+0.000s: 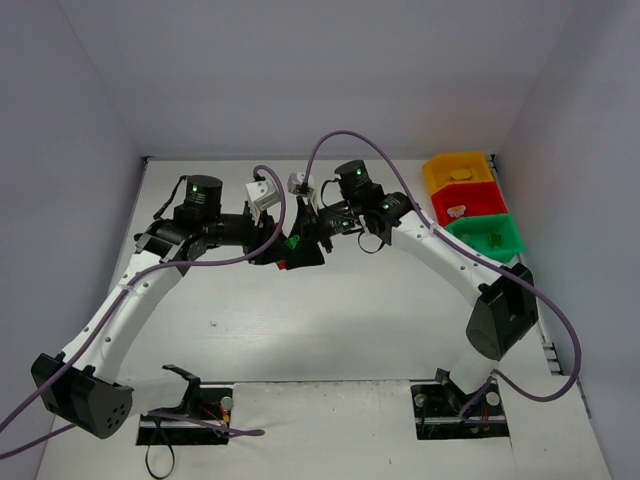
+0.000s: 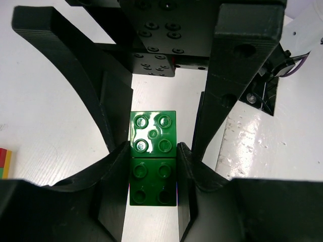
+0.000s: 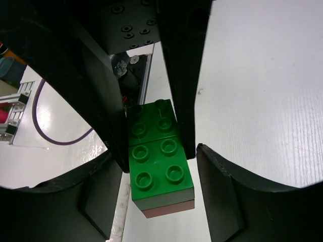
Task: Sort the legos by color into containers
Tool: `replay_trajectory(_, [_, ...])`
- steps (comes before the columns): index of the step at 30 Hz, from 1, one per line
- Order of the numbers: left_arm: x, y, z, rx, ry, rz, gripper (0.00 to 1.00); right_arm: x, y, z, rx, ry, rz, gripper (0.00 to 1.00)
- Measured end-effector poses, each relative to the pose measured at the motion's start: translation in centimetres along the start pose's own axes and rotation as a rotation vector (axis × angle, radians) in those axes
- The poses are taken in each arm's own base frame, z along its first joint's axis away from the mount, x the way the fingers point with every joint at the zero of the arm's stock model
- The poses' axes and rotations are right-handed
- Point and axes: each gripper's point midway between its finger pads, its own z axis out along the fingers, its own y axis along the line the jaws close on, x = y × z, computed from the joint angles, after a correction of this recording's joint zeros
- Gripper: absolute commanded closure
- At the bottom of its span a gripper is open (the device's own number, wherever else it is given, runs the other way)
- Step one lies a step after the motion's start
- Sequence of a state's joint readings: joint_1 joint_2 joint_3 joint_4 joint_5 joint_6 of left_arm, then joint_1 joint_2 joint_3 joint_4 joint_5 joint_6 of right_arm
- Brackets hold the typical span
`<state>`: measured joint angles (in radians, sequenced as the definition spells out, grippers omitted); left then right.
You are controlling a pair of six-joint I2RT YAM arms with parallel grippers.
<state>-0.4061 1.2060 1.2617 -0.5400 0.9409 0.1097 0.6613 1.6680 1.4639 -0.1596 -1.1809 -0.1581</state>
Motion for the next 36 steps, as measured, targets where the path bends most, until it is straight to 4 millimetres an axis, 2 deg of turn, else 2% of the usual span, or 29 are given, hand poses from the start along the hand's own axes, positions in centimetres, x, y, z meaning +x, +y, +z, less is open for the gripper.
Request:
replay_trajectory(5, [0.3, 0.0, 0.0, 0.002, 0.008, 0.012, 1.00, 0.0, -0.7, -0.6, 0.025, -0.005, 0.007, 0.37])
replay_trajectory(9, [0.7, 0.2, 0.1, -0.001, 0.015, 0.020, 1.00, 0.0, -1.1, -1.1, 0.037, -0.009, 0.016, 0.37])
replay_trajectory(12, [0.7, 0.2, 0.0, -0.002, 0.014, 0.031, 1.00, -0.1, -1.0, -1.1, 0.034, -0.009, 0.016, 0.42])
replay_trajectory(14, [0.7, 0.2, 0.0, -0.006, 0.014, 0.037, 1.00, -0.1, -0.8, -1.1, 0.027, -0.010, 0.018, 0.49])
replay_trajectory(16, [0.7, 0.3, 0.0, -0.007, 0.015, 0.041, 1.00, -0.1, -0.6, -1.2, 0.021, -0.009, 0.022, 0.50])
replay_trajectory(21, [1.1, 0.0, -0.1, 0.001, 0.027, 0.040, 1.00, -0.1, -0.5, -1.3, 0.020, -0.010, 0.022, 0.40])
replay_trajectory(24, [1.2, -0.2, -0.2, 0.007, 0.033, 0.034, 1.00, -0.2, -0.5, -1.4, 0.024, -0.013, 0.020, 0.40])
replay_trajectory(27, [1.3, -0.2, -0.2, 0.009, 0.034, 0.033, 1.00, -0.2, -0.5, -1.4, 0.024, -0.013, 0.019, 0.44])
replay_trajectory(31, [1.3, -0.1, -0.2, 0.004, 0.033, 0.037, 1.00, -0.3, -0.3, -1.5, 0.017, -0.013, 0.021, 0.55])
replay_trajectory(36, [1.2, -0.2, -0.3, 0.005, 0.031, 0.045, 1.00, -0.4, 0.1, -1.6, 0.010, -0.015, 0.020, 0.53])
